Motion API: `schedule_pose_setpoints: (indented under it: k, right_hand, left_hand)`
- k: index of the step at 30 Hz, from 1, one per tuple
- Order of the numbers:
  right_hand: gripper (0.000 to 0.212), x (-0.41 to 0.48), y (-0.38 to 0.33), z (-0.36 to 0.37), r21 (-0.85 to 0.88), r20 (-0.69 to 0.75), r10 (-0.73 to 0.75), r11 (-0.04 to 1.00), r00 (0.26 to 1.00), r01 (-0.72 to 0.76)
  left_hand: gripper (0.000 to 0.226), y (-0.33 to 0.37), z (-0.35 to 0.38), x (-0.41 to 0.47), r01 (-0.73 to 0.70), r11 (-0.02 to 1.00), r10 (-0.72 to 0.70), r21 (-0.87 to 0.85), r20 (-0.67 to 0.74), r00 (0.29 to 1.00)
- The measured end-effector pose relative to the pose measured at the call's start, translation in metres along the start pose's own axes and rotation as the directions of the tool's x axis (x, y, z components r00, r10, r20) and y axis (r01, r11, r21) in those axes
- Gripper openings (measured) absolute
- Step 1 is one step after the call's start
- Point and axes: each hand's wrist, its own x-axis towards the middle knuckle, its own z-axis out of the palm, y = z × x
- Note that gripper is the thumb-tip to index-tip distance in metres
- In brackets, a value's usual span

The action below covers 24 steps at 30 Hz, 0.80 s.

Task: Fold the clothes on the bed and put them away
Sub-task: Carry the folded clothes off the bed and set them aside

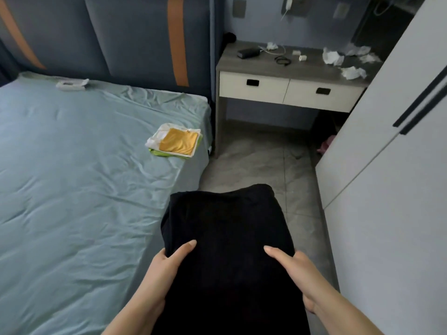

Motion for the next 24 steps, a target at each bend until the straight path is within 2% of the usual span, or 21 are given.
schedule_pose_setpoints:
  k: [4,8,12,17,24]
  right_hand:
    - [0.061,0.069,-0.064,-0.001,-0.046,-0.055,0.001,0.999,0.999,-0.003]
    - [0.041,0.13,-0.127,0.004,-0.06,-0.044,-0.023,0.998,0.999,0.021]
    - [0.045,0.193,-0.176,0.013,-0.098,0.002,-0.035,0.995,0.999,0.035]
    - [0.04,0.286,-0.249,0.033,-0.168,0.166,-0.015,0.985,0.986,0.043]
    - [0.034,0.421,-0.358,0.074,-0.317,0.444,0.072,0.945,0.893,0.081]
  left_hand:
    - [0.056,0.055,0.016,0.072,-0.004,1.0,0.004,-0.016,0.029,1.0]
    - [0.056,0.108,0.027,0.131,-0.022,0.999,0.023,-0.036,0.024,0.999]
    - [0.059,0.146,0.032,0.185,-0.033,0.997,0.03,-0.063,-0.047,0.998]
    - [0.047,0.179,0.038,0.254,-0.053,0.986,0.025,-0.156,-0.175,0.984]
    - [0.043,0.22,0.06,0.328,-0.12,0.928,-0.043,-0.352,-0.422,0.906]
